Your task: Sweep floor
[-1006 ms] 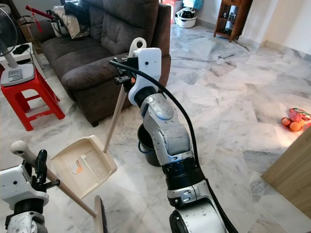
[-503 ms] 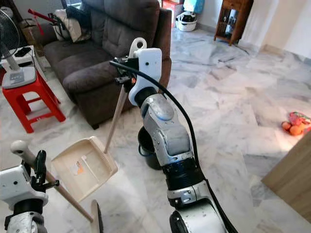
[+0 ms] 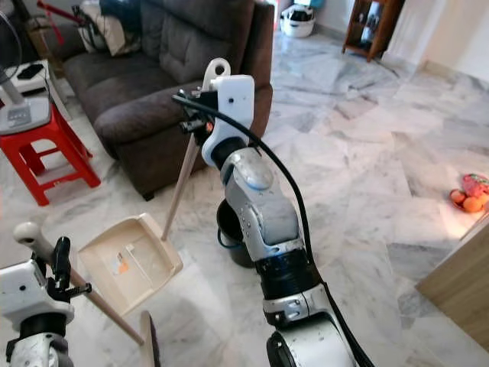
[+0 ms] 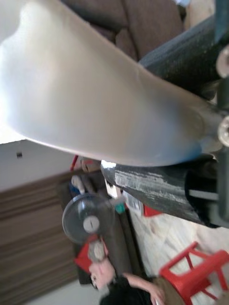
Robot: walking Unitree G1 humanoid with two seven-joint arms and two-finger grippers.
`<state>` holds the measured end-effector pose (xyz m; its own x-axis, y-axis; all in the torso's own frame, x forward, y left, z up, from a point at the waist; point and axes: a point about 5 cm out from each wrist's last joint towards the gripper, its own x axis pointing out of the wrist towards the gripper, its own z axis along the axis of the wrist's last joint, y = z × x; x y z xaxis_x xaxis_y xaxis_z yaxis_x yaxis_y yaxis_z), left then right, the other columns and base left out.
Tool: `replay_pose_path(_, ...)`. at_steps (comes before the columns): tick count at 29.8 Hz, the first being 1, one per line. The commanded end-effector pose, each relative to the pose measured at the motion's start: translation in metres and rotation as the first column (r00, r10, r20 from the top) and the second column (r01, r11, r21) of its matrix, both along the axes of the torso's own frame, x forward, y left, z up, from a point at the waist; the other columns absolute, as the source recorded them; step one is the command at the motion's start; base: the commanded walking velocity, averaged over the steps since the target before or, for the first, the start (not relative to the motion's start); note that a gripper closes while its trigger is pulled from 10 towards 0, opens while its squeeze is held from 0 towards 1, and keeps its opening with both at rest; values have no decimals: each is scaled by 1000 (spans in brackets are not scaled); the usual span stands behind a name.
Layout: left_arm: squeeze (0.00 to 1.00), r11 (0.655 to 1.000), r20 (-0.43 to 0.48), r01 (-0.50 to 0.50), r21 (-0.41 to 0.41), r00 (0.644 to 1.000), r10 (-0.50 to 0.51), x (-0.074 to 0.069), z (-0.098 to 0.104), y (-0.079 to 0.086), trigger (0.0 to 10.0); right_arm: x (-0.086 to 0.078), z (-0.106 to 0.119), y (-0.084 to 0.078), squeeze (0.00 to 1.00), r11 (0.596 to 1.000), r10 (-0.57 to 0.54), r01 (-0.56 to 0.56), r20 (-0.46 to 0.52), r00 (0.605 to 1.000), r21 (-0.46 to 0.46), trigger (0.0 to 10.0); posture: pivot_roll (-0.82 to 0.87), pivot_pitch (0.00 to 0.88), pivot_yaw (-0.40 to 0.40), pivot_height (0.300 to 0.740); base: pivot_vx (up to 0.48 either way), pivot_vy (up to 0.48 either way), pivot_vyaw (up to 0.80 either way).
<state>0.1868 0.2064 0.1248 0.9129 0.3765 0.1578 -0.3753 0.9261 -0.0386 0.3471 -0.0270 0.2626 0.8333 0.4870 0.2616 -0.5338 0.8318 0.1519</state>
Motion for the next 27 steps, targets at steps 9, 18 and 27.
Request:
replay_pose_path(9, 0, 1000, 36, -15, 25, 999, 14, -2, 7, 3, 10000, -7, 16, 11, 0, 998, 44, -47, 65, 997, 48, 10000, 4, 24, 43, 740, 273, 0, 0)
replay_pose_path(18, 0, 1000, 37, -14, 25, 999, 13, -1, 7, 3, 10000, -8, 16, 12, 0, 997, 51, -54, 66, 997, 49, 10000, 4, 22, 44, 740, 273, 0, 0)
replay_pose_path(27, 0, 1000, 38, -12, 24, 999, 11, -1, 7, 3, 10000, -9, 17, 14, 0, 997, 63, -67, 70, 996, 49, 10000, 6, 19, 42, 740, 275, 0, 0)
